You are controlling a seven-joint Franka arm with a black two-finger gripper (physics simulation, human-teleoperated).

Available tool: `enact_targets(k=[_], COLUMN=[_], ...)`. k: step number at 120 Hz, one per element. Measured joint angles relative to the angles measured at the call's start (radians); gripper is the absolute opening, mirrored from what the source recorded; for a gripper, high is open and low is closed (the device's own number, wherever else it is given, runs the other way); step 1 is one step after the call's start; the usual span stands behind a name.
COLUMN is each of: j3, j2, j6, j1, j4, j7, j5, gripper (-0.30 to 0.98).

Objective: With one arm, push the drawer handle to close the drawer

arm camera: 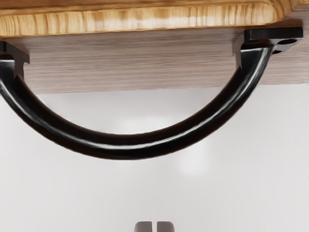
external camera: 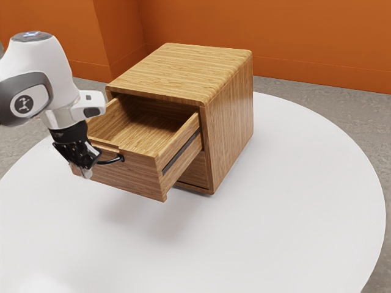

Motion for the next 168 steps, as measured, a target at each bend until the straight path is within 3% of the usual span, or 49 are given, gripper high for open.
enact_targets(k=[168], j3=[0.014], j2=[0.53], j6=[0.044], j1=[0.002], j4=[0.513], j7=[0.084], j5=[-0.024], gripper=[-0.1])
